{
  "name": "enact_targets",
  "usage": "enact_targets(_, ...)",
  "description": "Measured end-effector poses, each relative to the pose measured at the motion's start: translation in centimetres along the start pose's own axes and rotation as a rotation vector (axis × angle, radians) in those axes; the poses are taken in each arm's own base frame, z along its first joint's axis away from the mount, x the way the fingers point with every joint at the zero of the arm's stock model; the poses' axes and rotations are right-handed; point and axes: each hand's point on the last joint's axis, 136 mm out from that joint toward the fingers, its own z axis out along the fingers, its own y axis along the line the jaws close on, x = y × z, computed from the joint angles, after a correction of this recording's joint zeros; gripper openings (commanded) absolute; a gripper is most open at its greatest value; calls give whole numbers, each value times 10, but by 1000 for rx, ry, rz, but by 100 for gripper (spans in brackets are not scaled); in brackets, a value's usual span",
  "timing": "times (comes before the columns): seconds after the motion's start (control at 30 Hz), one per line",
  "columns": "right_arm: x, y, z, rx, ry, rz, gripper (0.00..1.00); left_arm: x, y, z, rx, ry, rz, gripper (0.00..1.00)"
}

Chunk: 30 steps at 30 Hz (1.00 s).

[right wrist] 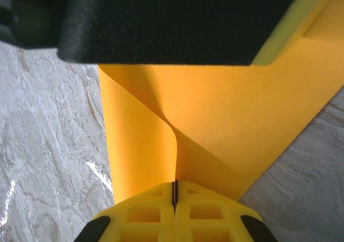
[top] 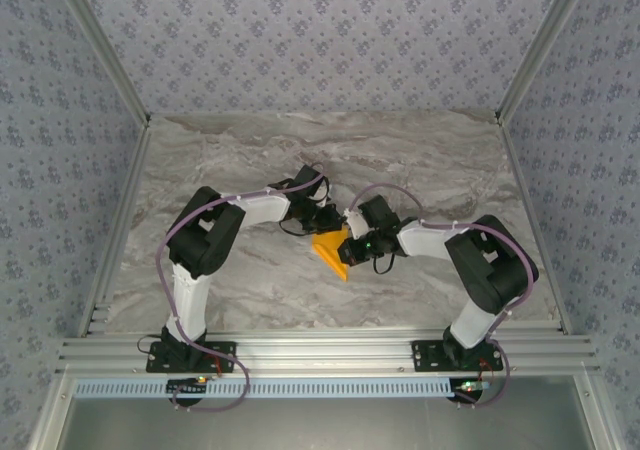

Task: Fold a paper plane with a square sheet of paper (fold left side to right side)
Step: Third fold the triangle at the center of the table.

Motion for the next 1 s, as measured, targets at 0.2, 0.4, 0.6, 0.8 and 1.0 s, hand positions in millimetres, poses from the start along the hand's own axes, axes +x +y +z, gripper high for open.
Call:
enact_targets(0.2, -1, 0, 0, 6, 10, 6, 0, 0, 0, 0, 0, -1, 0, 12)
enact_targets(0.4, 0, -1, -1, 19, 21, 10, 0, 0, 0, 0, 0, -1, 0, 13)
enact_targets(0.6, 0, -2, 0, 22, 22, 9, 0, 0, -2, -1, 6, 0, 3, 19)
enact_targets(0.8, 1, -1, 1, 14, 31, 1, 0, 0, -2, -9, -14, 12, 12, 27)
enact_targets(1.0, 1, 0, 1, 12, 36, -8, 0, -20, -4, -41, -35, -55, 21, 29)
